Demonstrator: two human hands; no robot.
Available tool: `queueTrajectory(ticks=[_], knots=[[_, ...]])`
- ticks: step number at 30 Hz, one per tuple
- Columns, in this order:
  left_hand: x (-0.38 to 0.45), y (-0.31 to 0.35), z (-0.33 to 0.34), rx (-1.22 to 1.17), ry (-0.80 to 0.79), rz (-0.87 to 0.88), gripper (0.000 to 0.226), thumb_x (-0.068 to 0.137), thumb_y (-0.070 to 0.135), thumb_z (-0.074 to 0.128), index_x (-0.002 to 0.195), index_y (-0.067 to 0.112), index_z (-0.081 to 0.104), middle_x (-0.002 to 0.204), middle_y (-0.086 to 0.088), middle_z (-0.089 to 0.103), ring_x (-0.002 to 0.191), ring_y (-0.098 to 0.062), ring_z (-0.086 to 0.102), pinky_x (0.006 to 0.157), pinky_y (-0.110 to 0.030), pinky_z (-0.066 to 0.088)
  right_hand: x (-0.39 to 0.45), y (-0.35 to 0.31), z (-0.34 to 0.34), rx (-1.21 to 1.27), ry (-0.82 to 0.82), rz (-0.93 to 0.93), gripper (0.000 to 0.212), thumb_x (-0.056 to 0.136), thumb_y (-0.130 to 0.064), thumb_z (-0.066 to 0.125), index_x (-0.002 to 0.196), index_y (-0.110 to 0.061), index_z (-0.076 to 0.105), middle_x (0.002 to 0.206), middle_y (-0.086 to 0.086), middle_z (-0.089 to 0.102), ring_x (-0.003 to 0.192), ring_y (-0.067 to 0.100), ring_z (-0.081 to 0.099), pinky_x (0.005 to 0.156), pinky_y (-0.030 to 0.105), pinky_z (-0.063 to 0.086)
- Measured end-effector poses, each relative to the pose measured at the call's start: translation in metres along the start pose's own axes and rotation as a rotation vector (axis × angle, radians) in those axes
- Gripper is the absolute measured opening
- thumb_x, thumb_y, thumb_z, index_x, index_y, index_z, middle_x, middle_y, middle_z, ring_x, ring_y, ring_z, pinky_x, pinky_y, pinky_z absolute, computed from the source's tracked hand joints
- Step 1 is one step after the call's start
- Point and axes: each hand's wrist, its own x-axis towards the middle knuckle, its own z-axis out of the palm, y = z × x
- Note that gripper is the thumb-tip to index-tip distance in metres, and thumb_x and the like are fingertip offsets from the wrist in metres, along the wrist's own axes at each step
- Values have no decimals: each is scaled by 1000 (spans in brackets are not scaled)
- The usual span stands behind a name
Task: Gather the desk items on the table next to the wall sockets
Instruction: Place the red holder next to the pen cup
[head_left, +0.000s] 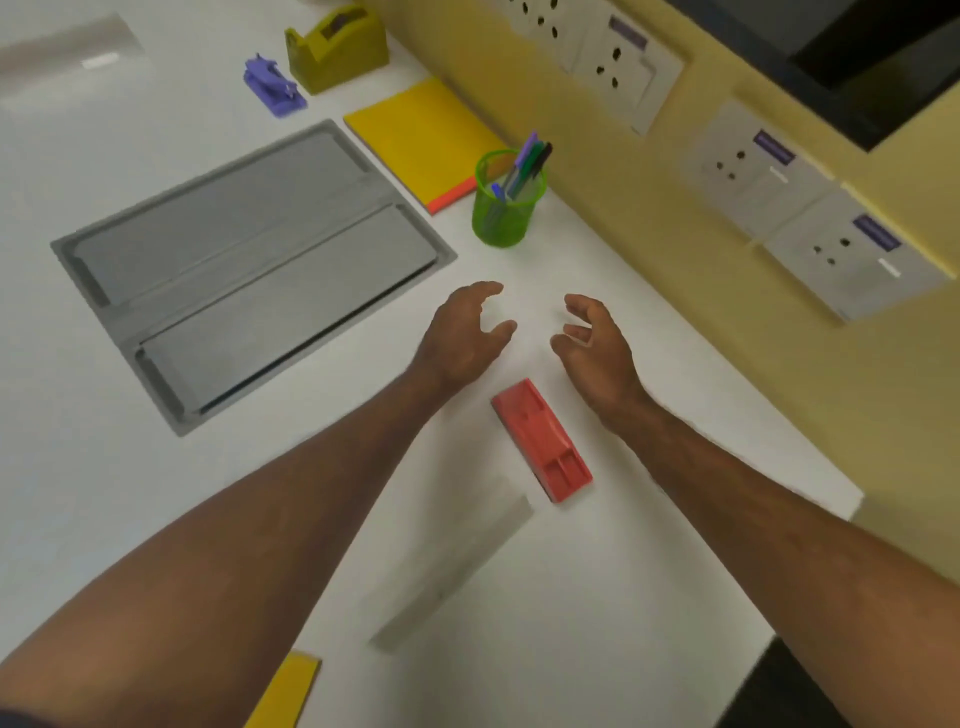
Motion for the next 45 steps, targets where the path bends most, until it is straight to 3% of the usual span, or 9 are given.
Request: queueTrajectory(ticks=[3, 10, 16, 20, 26, 30, 34, 39, 45], knots=[[-30, 1, 6, 23, -53, 42, 45, 91, 25, 69, 135, 19, 58, 139, -1, 55, 118, -16, 57, 92, -14, 39, -36, 11, -6, -20, 12, 11, 51, 95, -15, 61, 144, -22, 47, 146, -9, 50, 122, 12, 53, 103, 28, 46], [-64, 4, 15, 161, -184, 151, 50, 91, 17, 63, 140, 15, 54, 143, -4, 52, 133, -16, 47, 103, -15, 30, -98, 37, -15, -40, 15, 25, 58, 91, -26, 68, 144, -27, 45, 145, -14, 48, 126, 10, 51, 105, 34, 47], [-67, 9, 23, 387, -350, 242, 66, 84, 2, 57, 149, 9, 42, 153, -15, 41, 144, -32, 35, 120, -42, 26, -123, 60, -14, -154, -47, 8, 73, 84, -31, 76, 148, -25, 40, 148, -8, 45, 131, 16, 47, 108, 41, 46], [-70, 3, 26, 593, -455, 300, 79, 82, -4, 57, 154, 13, 30, 159, -18, 25, 147, -38, 24, 120, -45, 24, -127, 72, -10, -322, -97, -21, 83, 80, -29, 81, 150, -16, 37, 147, 6, 46, 133, 26, 45, 108, 43, 44], [-69, -1, 31, 622, -412, 297, 76, 85, -4, 58, 153, 15, 32, 160, -14, 24, 142, -40, 26, 115, -47, 31, -126, 82, -4, -377, -67, -99, 69, 79, -27, 82, 138, -15, 49, 129, 7, 55, 117, 26, 50, 93, 29, 43], [-66, -4, 35, 568, -378, 289, 71, 87, -7, 53, 152, 16, 35, 157, -12, 31, 137, -38, 33, 110, -49, 37, -124, 85, -3, -379, -57, -106, 66, 78, -28, 83, 134, -15, 50, 125, 6, 55, 113, 23, 50, 90, 29, 43], [-61, -4, 33, 554, -354, 305, 64, 87, -1, 57, 147, 16, 41, 148, -10, 41, 133, -32, 39, 108, -44, 37, -115, 83, -7, -363, -37, -103, 63, 75, -17, 81, 131, -14, 52, 121, 5, 55, 109, 24, 51, 86, 27, 42], [-52, -2, 21, 373, -236, 238, 59, 84, 9, 65, 141, 14, 49, 138, -13, 47, 128, -32, 42, 107, -44, 38, -79, 66, -23, -411, -69, -144, 64, 70, -6, 75, 130, -9, 52, 121, 8, 56, 110, 28, 51, 92, 34, 44], [-31, 4, 13, 230, -33, 156, 57, 80, 9, 71, 135, 9, 53, 130, -15, 53, 122, -32, 48, 105, -40, 40, -8, 29, -44, -514, -68, -321, 57, 68, 3, 72, 124, -6, 60, 118, 16, 59, 110, 33, 53, 95, 35, 44]])
